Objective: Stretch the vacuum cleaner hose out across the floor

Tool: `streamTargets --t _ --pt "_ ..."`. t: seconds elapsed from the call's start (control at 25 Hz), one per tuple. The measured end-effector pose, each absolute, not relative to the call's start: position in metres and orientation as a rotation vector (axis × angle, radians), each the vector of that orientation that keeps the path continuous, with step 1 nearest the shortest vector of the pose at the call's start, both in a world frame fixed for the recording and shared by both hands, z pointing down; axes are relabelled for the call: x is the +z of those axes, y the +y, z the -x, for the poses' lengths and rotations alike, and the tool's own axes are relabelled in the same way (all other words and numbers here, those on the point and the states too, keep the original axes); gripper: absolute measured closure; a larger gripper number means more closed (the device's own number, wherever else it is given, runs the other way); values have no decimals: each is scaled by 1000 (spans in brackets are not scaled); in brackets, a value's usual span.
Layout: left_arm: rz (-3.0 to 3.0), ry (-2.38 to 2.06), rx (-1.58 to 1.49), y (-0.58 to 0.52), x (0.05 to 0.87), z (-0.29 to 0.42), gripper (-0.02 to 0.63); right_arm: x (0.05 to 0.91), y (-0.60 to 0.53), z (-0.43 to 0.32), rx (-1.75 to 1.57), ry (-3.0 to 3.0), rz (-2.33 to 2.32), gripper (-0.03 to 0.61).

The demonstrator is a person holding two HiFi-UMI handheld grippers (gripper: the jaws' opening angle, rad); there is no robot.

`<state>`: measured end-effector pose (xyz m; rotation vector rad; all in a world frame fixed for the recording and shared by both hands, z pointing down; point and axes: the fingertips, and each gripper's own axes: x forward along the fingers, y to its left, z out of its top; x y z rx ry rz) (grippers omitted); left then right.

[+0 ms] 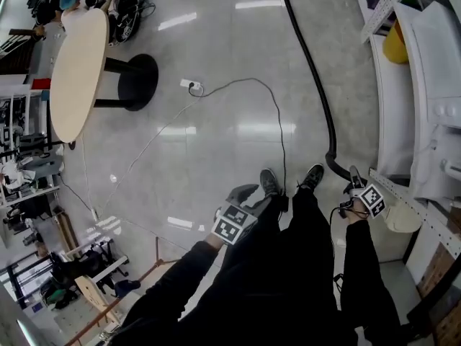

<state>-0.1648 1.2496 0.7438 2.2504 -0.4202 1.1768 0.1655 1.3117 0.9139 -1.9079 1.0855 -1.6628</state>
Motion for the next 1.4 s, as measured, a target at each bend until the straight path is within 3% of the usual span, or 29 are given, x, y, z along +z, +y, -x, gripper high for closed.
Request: streamTargets --t 0.28,0.56,1.0,1.4 --pt "-2112 -465 1225 1261 784 226 407 1022 1353 -189 -1809 844 2043 444" --pt "-2136 -404 1208 1270 811 190 407 1086 1420 -191 -1944 693 2063 431" --pt "-2223 -300 1158 1272 781 130 407 1038 1466 -237 -1849 594 2163 401" --pt "-2370 -276 1079 1265 730 99 407 910 1371 -209 -1730 1157 2077 403"
